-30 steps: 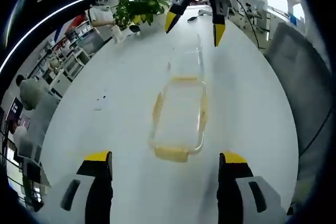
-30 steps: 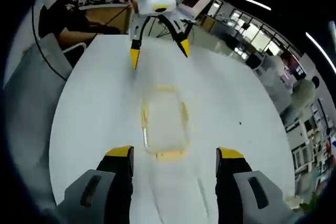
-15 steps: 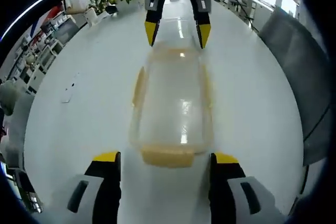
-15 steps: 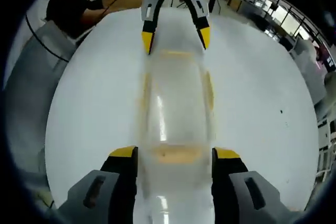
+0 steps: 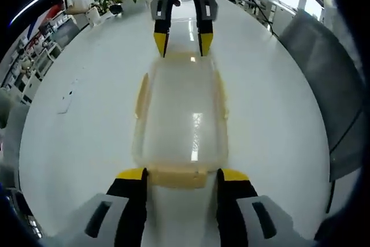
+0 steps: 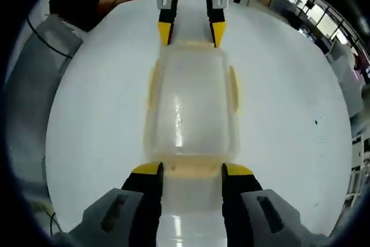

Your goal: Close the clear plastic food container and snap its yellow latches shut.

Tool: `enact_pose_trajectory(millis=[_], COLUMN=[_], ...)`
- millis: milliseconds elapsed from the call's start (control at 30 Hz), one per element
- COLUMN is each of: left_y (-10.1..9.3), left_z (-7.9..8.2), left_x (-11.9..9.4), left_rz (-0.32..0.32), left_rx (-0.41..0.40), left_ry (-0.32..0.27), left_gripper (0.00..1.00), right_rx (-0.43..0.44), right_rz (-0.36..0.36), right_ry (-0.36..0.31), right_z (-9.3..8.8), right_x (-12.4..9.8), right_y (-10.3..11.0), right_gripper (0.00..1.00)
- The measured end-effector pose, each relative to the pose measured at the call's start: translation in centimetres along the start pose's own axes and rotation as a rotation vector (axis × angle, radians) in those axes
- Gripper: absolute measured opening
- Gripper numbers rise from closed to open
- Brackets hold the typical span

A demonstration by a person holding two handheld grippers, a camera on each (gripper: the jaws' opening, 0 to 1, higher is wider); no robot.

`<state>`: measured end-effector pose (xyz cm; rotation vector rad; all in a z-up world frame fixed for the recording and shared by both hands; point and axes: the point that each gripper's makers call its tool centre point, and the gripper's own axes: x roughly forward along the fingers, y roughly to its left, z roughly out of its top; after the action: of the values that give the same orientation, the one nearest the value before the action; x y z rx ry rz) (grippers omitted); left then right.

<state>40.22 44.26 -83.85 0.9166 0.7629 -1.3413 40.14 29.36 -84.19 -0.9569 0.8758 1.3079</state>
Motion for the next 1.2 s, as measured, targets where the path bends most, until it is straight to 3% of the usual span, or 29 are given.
enact_pose_trajectory(millis=[67,133,367,400,433,467,733,833,967,1200], left_y=[0.0,0.0,0.0,-0.1,-0.3,0.2,0.1,0.3,0.2,0.9], left_z=[0.0,0.0,0.1,0.1,-0.2,-0.1,-0.1,-0.6,-1.2,0.2], left_x=[0.0,-0.2,-0.4,-0.5,-0.5,-0.5,-0.6,-0.8,-1.4,-4.5], left_rz=[-0.001,0.006,0.0,0.0,-0.016,-0.012,-0.009,-0.026,-0.024,0.016], left_rx=[0.007,0.037,0.028,0.023,-0.034,-0.003,0.005,0.069,0.083,0.07], left_ry=[-0.003,0.003,0.019,0.015,0.021,0.017,0.05,0.07,0.117,0.071], left_gripper=[0.41,0.33,0.33,0.33,0.32,0.32,0.32,0.32,0.32,0.32], right_rx=[-0.003,0.009,0.029,0.032,0.028,0.028,0.049,0.075,0.056,0.043], right_rz=[0.0,0.01,0.024,0.023,0.022,0.021,-0.014,0.012,-0.007,-0.041], right_ry=[0.002,0.013,0.02,0.018,0.014,0.012,0.019,0.005,-0.007,-0.034], right_z=[0.0,-0.2,-0.2,-0.2,-0.3,-0.3,-0.3,0.1,1.1,2.2], right_x=[0.0,0.2,0.4,0.4,0.3,0.3,-0.1,0.0,-1.1,-4.1], right_y=[0.0,0.1,0.2,0.2,0.3,0.3,0.7,1.8,1.6,1.7], right_gripper=[0.37,0.37,0.37,0.37,0.36,0.36,0.35,0.35,0.35,0.35])
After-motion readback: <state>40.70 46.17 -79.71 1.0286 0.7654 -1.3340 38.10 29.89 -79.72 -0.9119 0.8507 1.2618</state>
